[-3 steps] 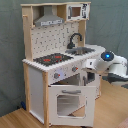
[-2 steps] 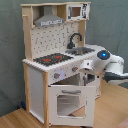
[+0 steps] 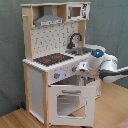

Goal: Play with the kitchen

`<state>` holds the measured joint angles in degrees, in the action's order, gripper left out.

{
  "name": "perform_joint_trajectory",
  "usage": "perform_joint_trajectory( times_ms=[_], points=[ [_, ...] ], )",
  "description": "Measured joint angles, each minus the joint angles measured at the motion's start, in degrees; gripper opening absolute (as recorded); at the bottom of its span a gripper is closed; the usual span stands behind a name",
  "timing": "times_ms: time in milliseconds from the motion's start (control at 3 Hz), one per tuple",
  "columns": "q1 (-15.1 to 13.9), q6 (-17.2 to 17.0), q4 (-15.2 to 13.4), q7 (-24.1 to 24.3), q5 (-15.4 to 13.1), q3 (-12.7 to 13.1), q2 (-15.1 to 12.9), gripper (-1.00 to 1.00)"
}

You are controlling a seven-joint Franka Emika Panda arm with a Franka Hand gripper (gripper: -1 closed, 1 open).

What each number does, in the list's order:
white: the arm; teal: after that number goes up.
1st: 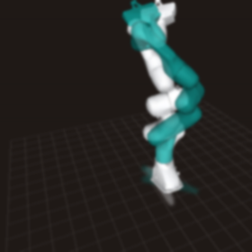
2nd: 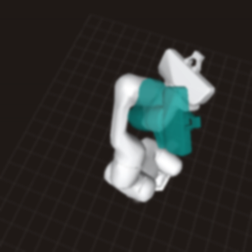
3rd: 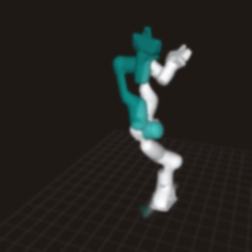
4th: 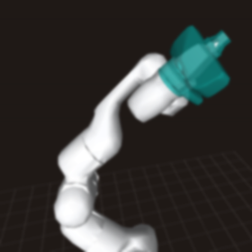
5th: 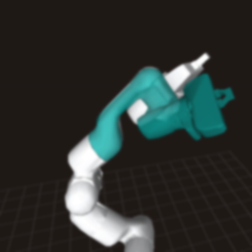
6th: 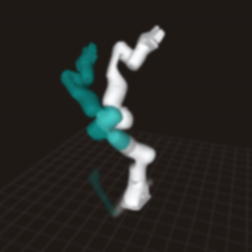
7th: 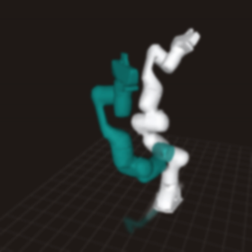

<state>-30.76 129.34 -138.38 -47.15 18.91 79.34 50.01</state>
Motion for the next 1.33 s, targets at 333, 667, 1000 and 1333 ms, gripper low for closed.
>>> perform_joint_trajectory(
  times_ms=[333,667,1000,1333],
  points=[
    [-1.66,2.61,-0.02,-1.47,0.00,1.34,-5.55,1.00],
    [-2.86,4.16,-0.09,-5.24,-0.01,1.55,-10.03,1.00],
    [-4.50,5.46,-0.20,-9.73,-0.01,1.69,-12.98,1.00],
    [-5.56,6.32,-0.19,-13.59,-0.01,3.43,-17.13,1.00]
  ],
)
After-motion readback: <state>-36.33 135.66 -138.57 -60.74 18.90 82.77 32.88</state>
